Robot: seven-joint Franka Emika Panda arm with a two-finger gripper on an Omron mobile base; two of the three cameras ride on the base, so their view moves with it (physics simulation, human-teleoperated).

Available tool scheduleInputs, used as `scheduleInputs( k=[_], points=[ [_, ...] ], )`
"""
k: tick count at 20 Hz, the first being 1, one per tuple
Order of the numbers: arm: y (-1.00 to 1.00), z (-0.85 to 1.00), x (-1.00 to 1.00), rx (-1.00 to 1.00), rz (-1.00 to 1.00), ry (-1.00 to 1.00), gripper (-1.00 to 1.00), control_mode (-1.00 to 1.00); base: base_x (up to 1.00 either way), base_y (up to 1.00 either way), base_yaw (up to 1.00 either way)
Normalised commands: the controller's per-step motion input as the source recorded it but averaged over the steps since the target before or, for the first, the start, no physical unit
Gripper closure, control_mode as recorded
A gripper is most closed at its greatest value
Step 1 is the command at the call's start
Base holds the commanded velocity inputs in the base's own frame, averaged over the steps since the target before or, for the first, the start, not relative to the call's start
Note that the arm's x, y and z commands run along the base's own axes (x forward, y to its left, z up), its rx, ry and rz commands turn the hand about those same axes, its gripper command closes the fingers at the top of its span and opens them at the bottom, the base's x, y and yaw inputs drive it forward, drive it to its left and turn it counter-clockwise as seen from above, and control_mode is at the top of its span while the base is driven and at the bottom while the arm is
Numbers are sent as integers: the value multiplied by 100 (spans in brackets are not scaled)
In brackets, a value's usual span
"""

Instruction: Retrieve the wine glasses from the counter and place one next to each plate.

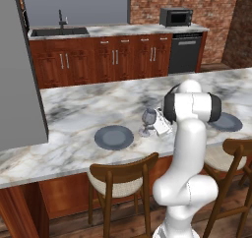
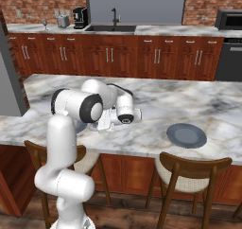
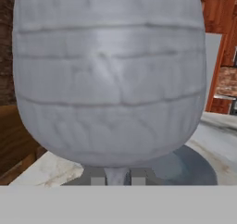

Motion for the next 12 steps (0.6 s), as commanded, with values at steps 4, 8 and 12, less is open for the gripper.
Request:
scheduleInputs(
  k=[4,8,12],
  points=[
    [14,-23,17,-2,0,0,100,-100,0,0,0],
    [9,-20,28,-4,0,0,100,-100,0,0,0],
    [2,-17,27,-4,0,0,100,-100,0,0,0]
  ],
)
